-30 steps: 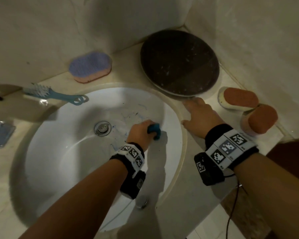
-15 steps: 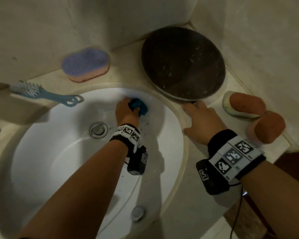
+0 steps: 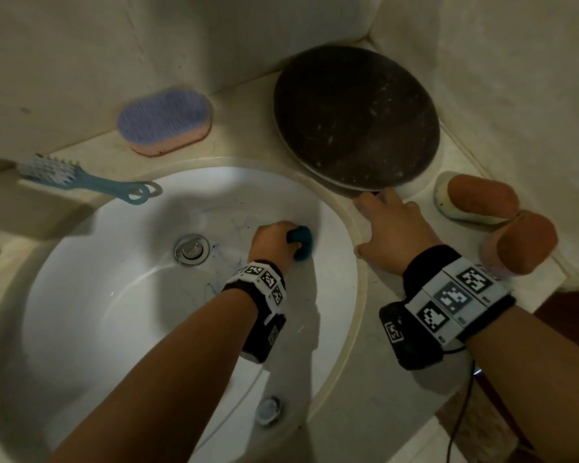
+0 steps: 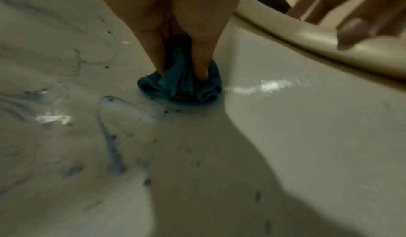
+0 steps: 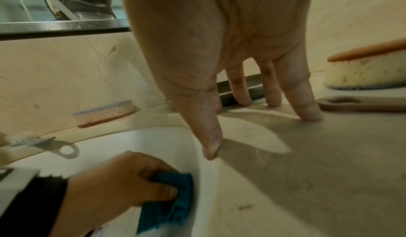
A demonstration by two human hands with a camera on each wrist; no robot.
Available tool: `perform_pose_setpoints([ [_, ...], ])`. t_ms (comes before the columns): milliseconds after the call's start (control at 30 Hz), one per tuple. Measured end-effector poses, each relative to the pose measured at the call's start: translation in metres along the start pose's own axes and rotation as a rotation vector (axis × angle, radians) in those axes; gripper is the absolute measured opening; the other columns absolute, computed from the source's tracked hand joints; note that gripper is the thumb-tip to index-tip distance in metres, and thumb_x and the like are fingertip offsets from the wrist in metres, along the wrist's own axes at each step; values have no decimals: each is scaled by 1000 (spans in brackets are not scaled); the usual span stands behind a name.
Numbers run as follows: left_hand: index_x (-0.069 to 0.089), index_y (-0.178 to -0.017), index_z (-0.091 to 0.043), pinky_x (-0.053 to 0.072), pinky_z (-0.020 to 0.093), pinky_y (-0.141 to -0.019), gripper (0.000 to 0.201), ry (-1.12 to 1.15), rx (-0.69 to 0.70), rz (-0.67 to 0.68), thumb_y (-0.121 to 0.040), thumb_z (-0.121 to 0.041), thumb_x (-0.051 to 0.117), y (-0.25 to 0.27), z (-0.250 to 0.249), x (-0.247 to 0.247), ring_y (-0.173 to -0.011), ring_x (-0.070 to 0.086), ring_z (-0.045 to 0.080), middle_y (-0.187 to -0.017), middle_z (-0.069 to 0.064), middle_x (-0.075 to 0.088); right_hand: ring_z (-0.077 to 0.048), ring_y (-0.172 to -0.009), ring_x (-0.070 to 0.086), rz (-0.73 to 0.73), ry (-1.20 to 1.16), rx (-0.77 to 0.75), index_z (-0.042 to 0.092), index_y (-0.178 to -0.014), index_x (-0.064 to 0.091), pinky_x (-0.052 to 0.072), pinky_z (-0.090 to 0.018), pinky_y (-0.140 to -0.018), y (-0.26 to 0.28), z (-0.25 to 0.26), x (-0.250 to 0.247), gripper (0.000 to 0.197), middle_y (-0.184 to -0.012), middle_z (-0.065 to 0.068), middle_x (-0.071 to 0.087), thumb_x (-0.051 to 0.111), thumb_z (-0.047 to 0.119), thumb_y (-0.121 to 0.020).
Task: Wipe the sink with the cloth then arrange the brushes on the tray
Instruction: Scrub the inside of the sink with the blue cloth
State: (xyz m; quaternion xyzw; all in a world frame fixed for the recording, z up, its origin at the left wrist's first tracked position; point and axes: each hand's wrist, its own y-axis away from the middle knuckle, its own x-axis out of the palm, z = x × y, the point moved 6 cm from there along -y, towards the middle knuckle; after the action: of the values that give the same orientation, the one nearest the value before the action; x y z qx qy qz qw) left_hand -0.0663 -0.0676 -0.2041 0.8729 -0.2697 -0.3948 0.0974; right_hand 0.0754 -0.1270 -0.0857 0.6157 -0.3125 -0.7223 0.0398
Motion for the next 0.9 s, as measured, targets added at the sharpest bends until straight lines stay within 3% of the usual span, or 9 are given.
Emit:
perform_pose_setpoints([
  [100, 64, -115, -12, 44, 26, -98, 28, 223, -41, -210, -87, -14, 61, -5, -3, -22, -108, 60, 28, -116, 11, 66, -40, -118, 37, -2, 0, 1, 27, -132, 33, 41, -55, -96, -1, 0, 1, 64, -138, -8, 29, 68, 24, -79],
  [167, 63, -116, -13, 48, 29, -97, 31, 309, -52, -270, -85, -13, 64, -4, -8, -29, -106, 61, 27, -114, 11, 66, -40, -118, 37, -7, -3, 1, 27, -133, 33, 41, -55, -96, -1, -1, 2, 64, -138, -8, 30, 68, 23, -79],
  [300, 65, -113, -14, 50, 30, -93, 29, 182, -16, -49, -84, -13, 64, 5, -12, -4, -102, 63, 26, -110, 10, 68, -40, -117, 37, -21, -3, -4, 24, -131, 35, 41, -50, -94, -1, -1, 3, 59, -136, -9, 31, 66, 20, -81],
  [400, 63, -120, -18, 43, 29, -101, 38, 34, 35, 113, -82, -16, 67, 20, -7, 17, -114, 58, 25, -122, 7, 63, -41, -117, 38, -29, 20, -4, 23, -130, 35, 40, -46, -89, -1, 1, 3, 58, -135, -10, 31, 66, 19, -81],
  [533, 58, -125, -20, 36, 22, -102, 43, -158, 137, 291, -84, -20, 66, 39, -3, 28, -121, 53, 20, -131, 1, 58, -41, -117, 39, -42, 9, 7, 22, -129, 37, 39, -44, -88, 0, 2, 2, 56, -135, -10, 32, 65, 18, -81],
  [767, 55, -130, -22, 29, 15, -100, 43, -182, 216, 480, -88, -27, 63, 69, 3, 29, -127, 46, 16, -138, -1, 52, -40, -118, 39, -64, 10, 23, 22, -133, 35, 40, -45, -91, 4, 3, 3, 59, -138, -9, 31, 63, 18, -82],
  [900, 58, -127, -24, 30, 19, -102, 41, -183, 213, 538, -89, -39, 59, 82, 7, 30, -126, 47, 15, -137, -4, 53, -38, -122, 40, -58, 34, 31, 26, -142, 27, 39, -44, -95, 9, 3, 3, 67, -142, -10, 30, 61, 19, -84],
])
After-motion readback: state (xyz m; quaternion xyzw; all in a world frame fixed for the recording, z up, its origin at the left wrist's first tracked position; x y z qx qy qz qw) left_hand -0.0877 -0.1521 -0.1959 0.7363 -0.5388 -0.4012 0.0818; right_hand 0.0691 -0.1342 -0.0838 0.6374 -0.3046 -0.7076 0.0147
